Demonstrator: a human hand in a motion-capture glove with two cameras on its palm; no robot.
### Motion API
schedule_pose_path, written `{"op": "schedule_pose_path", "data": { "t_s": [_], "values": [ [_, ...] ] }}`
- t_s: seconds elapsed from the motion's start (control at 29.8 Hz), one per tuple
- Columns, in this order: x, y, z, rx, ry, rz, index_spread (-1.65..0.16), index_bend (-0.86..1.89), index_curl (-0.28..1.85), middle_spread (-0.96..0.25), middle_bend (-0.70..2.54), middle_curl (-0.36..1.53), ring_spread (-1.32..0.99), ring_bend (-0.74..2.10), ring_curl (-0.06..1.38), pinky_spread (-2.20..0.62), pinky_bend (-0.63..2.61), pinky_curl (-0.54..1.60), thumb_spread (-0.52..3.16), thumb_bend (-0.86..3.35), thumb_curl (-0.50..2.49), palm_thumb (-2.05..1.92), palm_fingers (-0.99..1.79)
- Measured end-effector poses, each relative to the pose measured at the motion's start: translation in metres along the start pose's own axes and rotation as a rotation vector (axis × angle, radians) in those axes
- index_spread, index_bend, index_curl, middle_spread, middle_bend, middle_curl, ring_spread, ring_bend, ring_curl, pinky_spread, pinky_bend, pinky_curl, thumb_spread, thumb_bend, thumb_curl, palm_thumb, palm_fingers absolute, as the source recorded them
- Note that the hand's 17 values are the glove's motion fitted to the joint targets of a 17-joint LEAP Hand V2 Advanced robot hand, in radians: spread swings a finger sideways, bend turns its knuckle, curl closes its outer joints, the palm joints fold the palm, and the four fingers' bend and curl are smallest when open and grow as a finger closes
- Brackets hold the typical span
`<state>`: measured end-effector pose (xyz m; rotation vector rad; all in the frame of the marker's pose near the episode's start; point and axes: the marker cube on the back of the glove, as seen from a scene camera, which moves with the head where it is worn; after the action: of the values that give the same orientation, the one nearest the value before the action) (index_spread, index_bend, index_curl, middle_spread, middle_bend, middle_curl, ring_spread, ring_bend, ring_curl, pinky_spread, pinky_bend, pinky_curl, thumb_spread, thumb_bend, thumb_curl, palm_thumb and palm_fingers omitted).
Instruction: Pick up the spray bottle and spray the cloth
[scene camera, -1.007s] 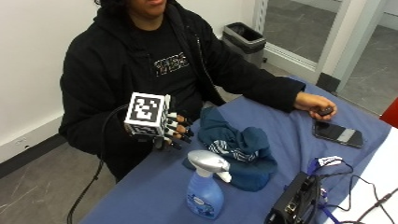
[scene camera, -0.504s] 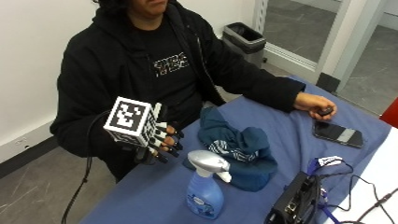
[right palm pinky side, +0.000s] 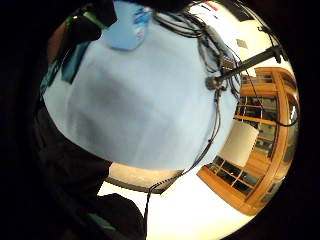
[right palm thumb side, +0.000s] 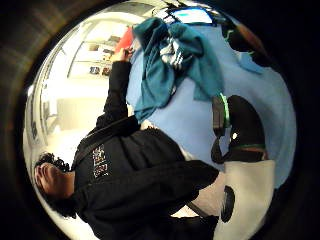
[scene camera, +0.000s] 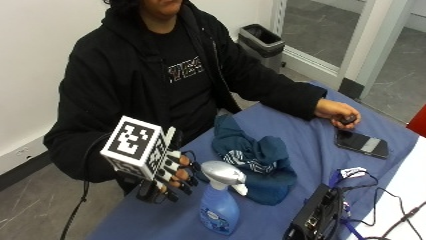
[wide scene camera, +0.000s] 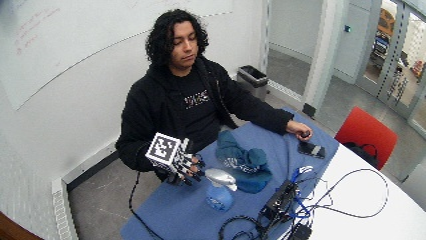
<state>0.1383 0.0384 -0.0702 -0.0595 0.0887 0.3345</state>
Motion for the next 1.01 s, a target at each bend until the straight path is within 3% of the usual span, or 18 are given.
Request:
{"op": "schedule_pose_path", "data": {
  "t_s": [0.2, 0.37, 0.74, 1.01],
  "values": [
    [0.043, -0.029, -0.023, 0.124, -0.059, 0.122, -0.32, 0.10, 0.29, -0.04, 0.29, 0.39, -0.06, 0.29, 0.34, 0.19, 0.22, 0.30, 1.32, 0.10, 0.42, 0.80, 0.76],
    [0.053, -0.056, -0.036, 0.220, -0.189, 0.122, -0.32, 0.09, 0.27, -0.04, 0.32, 0.40, -0.07, 0.33, 0.36, 0.15, 0.22, 0.32, 1.30, 0.06, 0.41, 0.76, 0.81],
    [0.040, -0.101, -0.028, 0.348, -0.717, 0.026, -0.29, 0.09, 0.24, -0.04, 0.34, 0.41, -0.08, 0.40, 0.39, 0.10, 0.23, 0.34, 1.25, 0.01, 0.41, 0.78, 0.88],
    [0.017, -0.137, -0.014, 0.484, -1.155, 0.052, -0.23, 0.15, 0.27, -0.05, 0.37, 0.43, -0.11, 0.41, 0.39, 0.04, 0.19, 0.33, 1.13, 0.04, 0.46, 0.94, 1.04]
  ]
}}
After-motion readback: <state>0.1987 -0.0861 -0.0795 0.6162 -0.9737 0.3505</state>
